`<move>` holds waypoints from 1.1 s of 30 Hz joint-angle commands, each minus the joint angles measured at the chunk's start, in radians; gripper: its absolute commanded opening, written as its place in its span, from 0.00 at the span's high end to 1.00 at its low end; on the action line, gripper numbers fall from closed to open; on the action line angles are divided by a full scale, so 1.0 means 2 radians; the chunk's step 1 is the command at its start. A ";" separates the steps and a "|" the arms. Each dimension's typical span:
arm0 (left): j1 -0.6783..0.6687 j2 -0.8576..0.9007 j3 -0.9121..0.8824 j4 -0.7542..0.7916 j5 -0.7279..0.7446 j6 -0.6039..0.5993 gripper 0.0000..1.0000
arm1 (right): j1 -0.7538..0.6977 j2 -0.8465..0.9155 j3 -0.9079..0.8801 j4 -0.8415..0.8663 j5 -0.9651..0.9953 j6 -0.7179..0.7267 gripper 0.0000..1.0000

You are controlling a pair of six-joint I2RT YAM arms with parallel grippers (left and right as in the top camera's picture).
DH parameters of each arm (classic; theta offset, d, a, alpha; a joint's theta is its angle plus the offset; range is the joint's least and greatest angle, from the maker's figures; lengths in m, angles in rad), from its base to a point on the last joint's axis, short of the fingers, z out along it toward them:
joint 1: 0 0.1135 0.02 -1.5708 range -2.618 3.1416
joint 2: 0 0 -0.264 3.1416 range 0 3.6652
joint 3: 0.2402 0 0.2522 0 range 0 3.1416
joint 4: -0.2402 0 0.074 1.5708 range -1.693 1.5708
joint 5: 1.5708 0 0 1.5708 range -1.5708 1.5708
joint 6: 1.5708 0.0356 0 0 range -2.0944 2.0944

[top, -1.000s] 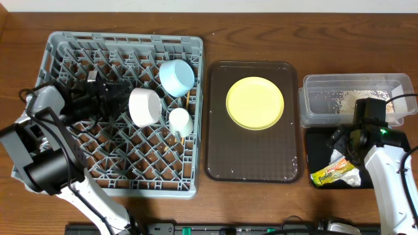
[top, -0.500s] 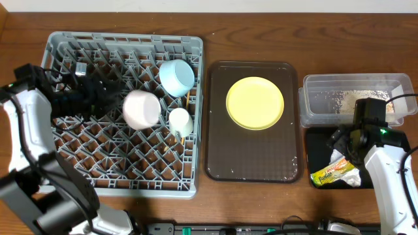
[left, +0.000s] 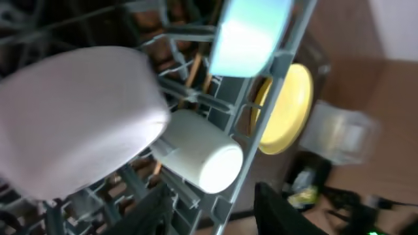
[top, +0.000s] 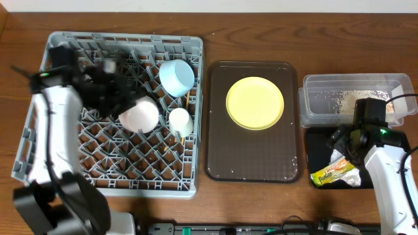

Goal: Sort waste into correct bins and load items into the dishwasher rack
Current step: 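Move the left gripper to the yellow plate rim and grasp it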

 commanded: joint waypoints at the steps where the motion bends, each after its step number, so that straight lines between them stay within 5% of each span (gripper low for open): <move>1: -0.086 -0.045 0.009 0.025 -0.109 -0.055 0.57 | -0.004 -0.004 0.006 0.000 0.010 -0.002 0.01; 7: -0.284 -0.049 0.009 0.121 -0.210 -0.113 0.57 | -0.004 -0.004 0.006 0.000 0.010 -0.002 0.01; 15: -0.490 0.030 0.009 0.257 -0.354 -0.117 0.56 | -0.004 -0.004 0.006 0.000 0.010 -0.002 0.01; 19: -0.535 0.091 0.009 0.309 -0.410 -0.117 0.56 | -0.004 -0.004 0.006 0.000 0.010 -0.002 0.01; 33: -0.584 0.238 0.009 0.434 -0.407 -0.098 0.57 | -0.004 -0.004 0.006 0.000 0.010 -0.002 0.01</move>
